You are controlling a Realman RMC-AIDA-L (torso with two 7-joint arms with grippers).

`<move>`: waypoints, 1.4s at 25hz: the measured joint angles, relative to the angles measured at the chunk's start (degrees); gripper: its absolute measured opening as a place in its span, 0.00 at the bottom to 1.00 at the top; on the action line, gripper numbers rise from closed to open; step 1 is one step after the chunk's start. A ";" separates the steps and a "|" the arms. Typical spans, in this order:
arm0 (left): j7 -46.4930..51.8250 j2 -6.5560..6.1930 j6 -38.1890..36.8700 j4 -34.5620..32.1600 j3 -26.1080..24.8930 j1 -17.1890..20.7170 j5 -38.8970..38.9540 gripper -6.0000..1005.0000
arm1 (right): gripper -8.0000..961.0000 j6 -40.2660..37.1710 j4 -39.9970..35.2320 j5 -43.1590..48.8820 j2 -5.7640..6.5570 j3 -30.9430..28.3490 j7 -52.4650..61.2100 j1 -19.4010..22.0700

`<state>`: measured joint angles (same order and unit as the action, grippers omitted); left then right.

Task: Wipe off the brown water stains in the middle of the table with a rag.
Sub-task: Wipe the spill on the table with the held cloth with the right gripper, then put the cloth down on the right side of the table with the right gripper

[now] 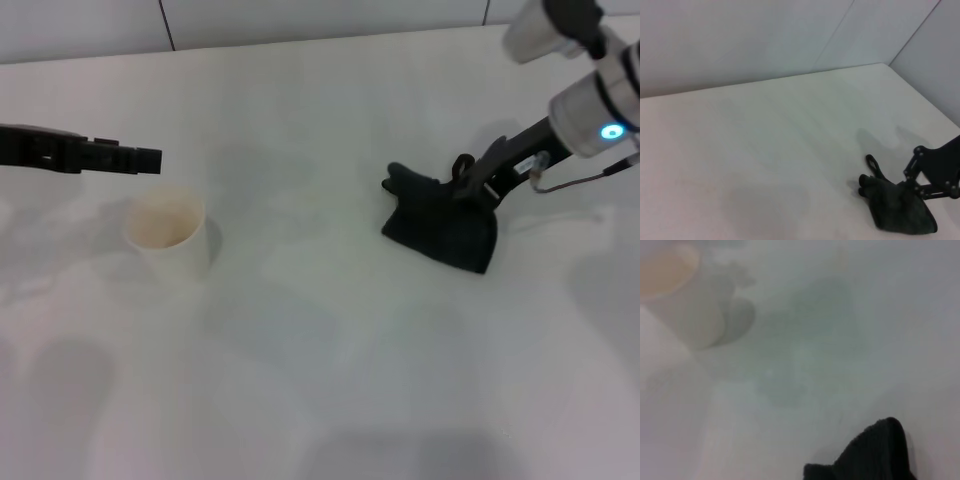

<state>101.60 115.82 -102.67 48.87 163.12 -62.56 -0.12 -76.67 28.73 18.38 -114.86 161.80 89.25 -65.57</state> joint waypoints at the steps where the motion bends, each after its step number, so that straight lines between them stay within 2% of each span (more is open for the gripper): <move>1: 0.00 -0.02 0.14 0.00 0.00 -0.01 0.00 0.89 | 0.15 -1.66 1.39 -1.53 0.02 0.01 -0.68 0.45; 5: 0.00 0.05 0.40 0.00 0.00 -0.07 -0.01 0.89 | 0.15 -5.56 5.28 -4.01 0.01 0.02 -1.99 1.35; 9: 0.00 0.10 0.48 -0.08 0.00 -0.40 -0.02 0.89 | 0.15 -5.60 7.34 -3.38 -0.08 0.09 -2.11 1.92; 15: 0.00 0.11 0.84 -1.03 0.00 -0.57 -0.10 0.89 | 0.15 -4.51 7.81 -2.03 0.03 0.10 -2.05 3.31; 25: 0.04 0.11 1.19 -1.50 0.00 -0.54 -0.15 0.89 | 0.16 -7.23 7.78 -3.41 0.06 0.05 -2.54 4.39; 30: 0.06 0.11 1.19 -1.49 0.00 -0.40 -0.15 0.89 | 0.16 -12.43 7.74 -7.30 1.10 0.04 -4.98 5.57; 32: 0.04 0.13 1.18 -1.49 0.00 -0.40 -0.15 0.89 | 0.24 -13.78 7.36 -8.76 1.91 0.03 -5.54 6.53; 35: 0.04 0.16 1.18 -1.49 0.00 -0.44 -0.15 0.89 | 0.34 -14.07 7.28 -9.79 2.28 0.01 -5.61 7.36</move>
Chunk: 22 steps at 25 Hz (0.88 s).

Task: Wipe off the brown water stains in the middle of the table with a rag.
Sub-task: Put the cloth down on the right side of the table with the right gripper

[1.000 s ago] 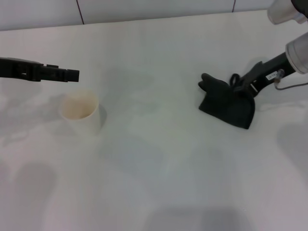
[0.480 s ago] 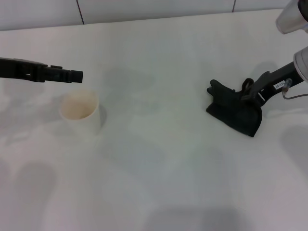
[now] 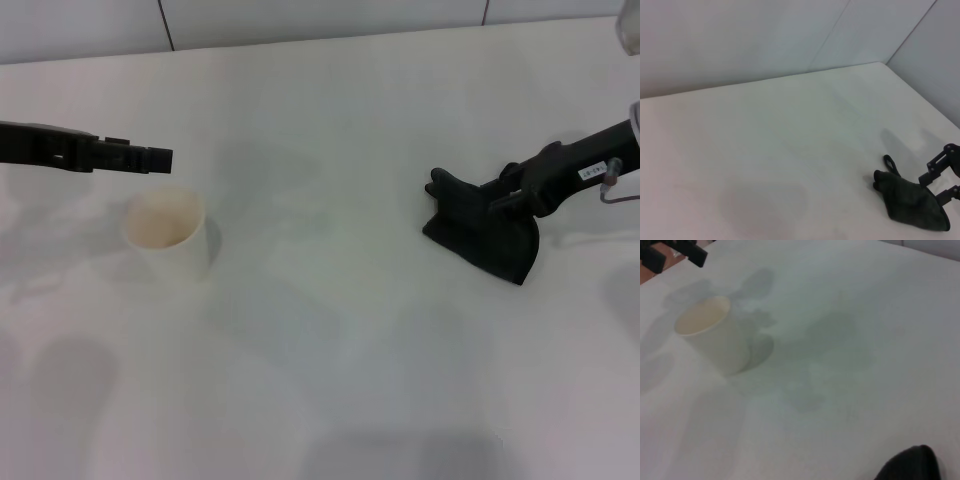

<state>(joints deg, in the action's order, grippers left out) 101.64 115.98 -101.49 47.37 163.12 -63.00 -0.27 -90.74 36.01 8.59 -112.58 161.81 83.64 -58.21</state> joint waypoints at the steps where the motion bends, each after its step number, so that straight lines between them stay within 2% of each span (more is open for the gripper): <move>1: 0.01 0.01 0.00 0.00 0.00 -0.03 0.00 0.89 | 0.38 -0.04 0.20 -0.20 0.01 0.00 0.08 0.12; 11: -0.04 0.06 0.07 0.00 0.00 -0.14 0.01 0.89 | 0.63 -0.37 1.12 -1.18 0.04 0.07 -0.21 0.41; 17: -0.04 0.12 0.07 0.00 0.00 0.12 0.01 0.89 | 0.74 -1.22 1.13 -2.46 0.28 0.01 -0.78 0.74; 22: -0.04 0.12 0.07 0.00 0.00 0.10 0.01 0.89 | 0.68 -1.39 1.17 -3.69 0.41 -0.01 -0.82 1.07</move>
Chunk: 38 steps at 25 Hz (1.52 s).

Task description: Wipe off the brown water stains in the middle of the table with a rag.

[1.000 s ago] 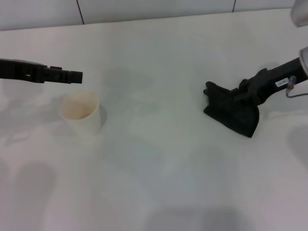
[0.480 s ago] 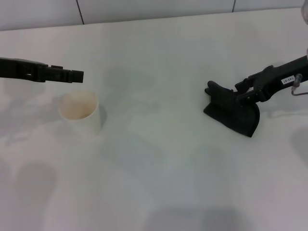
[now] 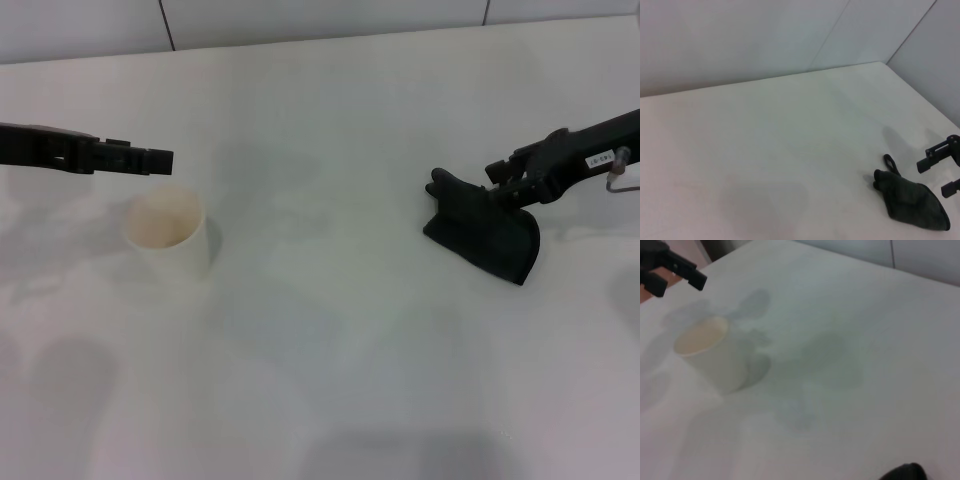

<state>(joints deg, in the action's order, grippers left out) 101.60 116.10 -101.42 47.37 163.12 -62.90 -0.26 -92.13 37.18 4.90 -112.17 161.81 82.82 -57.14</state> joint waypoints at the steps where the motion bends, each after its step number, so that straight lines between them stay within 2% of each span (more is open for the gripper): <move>1: 0.00 0.00 0.00 0.00 0.00 -0.01 0.00 0.89 | 0.68 -0.02 0.00 -0.50 0.08 0.00 0.00 0.17; 7: 0.02 -0.02 -0.98 0.45 0.00 0.05 0.01 0.89 | 0.69 -0.79 0.01 -3.87 0.37 0.00 -0.81 1.62; 13: 0.41 -0.12 -5.39 0.99 0.00 1.31 0.02 0.89 | 0.71 -2.09 0.01 -10.24 0.40 0.00 -3.53 4.17; 18: 1.89 -0.03 -9.45 5.46 0.00 3.30 -0.61 0.89 | 0.71 -3.51 -0.02 -14.17 0.21 0.00 -6.50 5.54; 23: 1.77 0.47 -10.52 6.60 -0.01 5.77 -0.49 0.89 | 0.72 -3.27 -0.09 -15.40 -0.96 0.00 -11.15 6.32; 25: 1.16 0.95 -10.34 5.93 -0.06 7.46 1.34 0.89 | 0.73 -2.94 -0.09 -16.30 -1.88 0.00 -13.85 6.79; 28: 0.54 1.64 -10.29 5.07 -0.04 9.70 4.68 0.89 | 0.73 -2.51 -0.13 -17.94 -2.60 -0.01 -15.81 7.72; 32: 0.47 2.35 -10.26 3.82 -0.04 14.15 13.76 0.89 | 0.74 -3.21 -0.53 -21.81 -2.61 -0.02 -16.38 9.58; 35: 0.03 2.38 -9.55 -0.23 0.01 17.11 19.35 0.89 | 0.74 -3.97 -0.62 -23.44 -2.59 -0.01 -16.42 10.37; 38: -0.05 2.09 -7.69 -3.36 0.01 18.64 19.88 0.89 | 0.75 -4.45 -0.72 -24.00 -2.64 0.00 -16.24 10.78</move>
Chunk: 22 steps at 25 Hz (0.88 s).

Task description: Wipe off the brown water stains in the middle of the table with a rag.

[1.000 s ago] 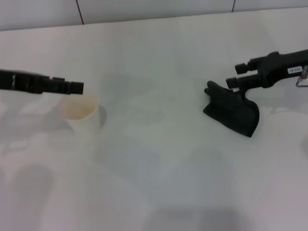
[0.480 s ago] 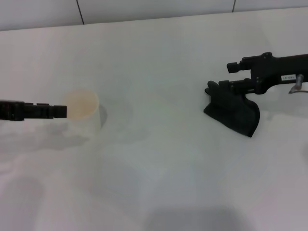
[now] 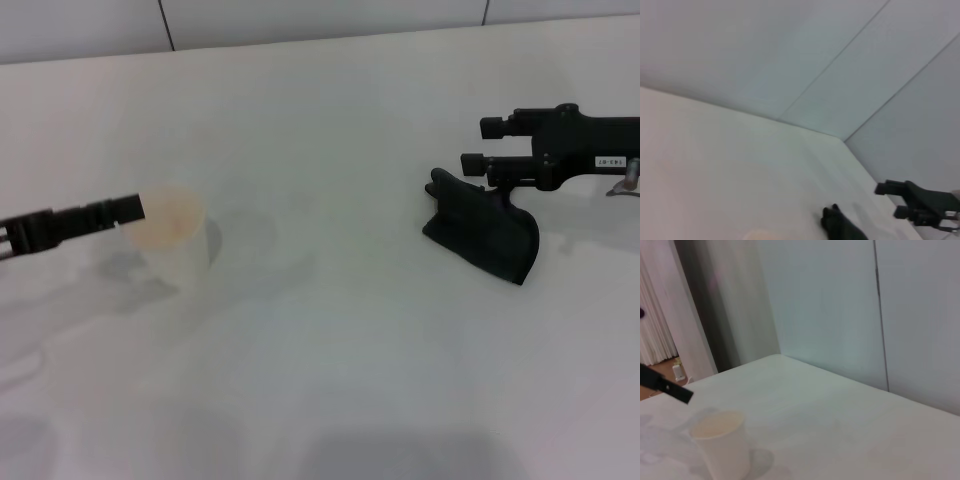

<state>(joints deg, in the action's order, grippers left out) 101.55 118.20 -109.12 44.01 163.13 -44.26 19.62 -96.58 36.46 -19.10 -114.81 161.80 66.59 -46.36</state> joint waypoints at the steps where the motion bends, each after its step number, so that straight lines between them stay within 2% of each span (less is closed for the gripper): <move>1: 0.00 0.06 0.98 -0.68 0.00 0.61 -0.49 0.89 | 0.75 -0.01 -0.05 0.05 -0.09 0.00 0.00 0.05; 5: -0.02 0.49 2.43 -1.05 -0.04 1.88 -1.84 0.89 | 0.76 0.17 -0.52 0.31 -0.25 -0.02 -0.04 0.48; 10: -0.03 0.40 2.42 -1.13 -0.08 3.46 -1.96 0.89 | 0.76 0.46 -1.54 1.82 -0.06 0.01 -0.45 1.07; 22: -2.06 0.12 4.66 -4.07 -0.04 3.86 -3.37 0.89 | 0.78 6.07 -3.79 4.38 -0.11 0.01 -7.68 3.39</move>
<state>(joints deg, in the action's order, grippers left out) 99.49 118.32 -104.46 39.94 163.10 -40.40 16.25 -90.50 32.67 -14.72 -114.93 161.82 58.91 -42.98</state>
